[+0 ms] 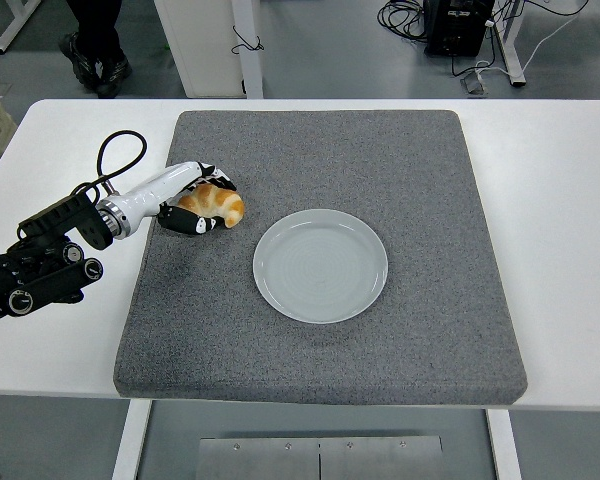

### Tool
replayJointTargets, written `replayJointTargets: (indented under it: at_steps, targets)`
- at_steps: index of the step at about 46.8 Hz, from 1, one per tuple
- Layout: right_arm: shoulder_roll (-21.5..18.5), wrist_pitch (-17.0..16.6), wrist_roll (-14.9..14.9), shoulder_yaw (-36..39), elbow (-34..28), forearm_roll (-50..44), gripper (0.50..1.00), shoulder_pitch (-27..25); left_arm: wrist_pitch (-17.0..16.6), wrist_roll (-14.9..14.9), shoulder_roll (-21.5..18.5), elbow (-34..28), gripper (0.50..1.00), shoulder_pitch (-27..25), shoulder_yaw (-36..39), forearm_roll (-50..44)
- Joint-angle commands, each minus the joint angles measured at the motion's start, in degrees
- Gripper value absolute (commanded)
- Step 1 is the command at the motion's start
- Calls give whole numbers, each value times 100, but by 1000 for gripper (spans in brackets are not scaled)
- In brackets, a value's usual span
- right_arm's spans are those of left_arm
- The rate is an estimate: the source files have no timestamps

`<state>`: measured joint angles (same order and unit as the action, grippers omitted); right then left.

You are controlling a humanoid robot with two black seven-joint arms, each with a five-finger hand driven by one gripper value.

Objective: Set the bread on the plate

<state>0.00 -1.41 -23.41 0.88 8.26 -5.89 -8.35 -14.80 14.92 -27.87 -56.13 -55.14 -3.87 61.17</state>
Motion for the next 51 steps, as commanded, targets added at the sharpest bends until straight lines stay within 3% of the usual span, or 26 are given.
replayJointTargets:
  at_steps: [1,13,38,51]
  targets:
    - [0,0,3,0,0,0,1000,0,12,160,1,-12,500,-23,1,0]
    - [0,0,3,0,0,0,1000,0,109,231,-175,-91,500,-348,-8,9]
    - [0,0,3,0,0,0,1000,0,759,213,-535,-135,500,-1622,-44,0]
    - [0,0,3,0,0,0,1000,0,970,213,-614,-170,500,-1948,-17,9]
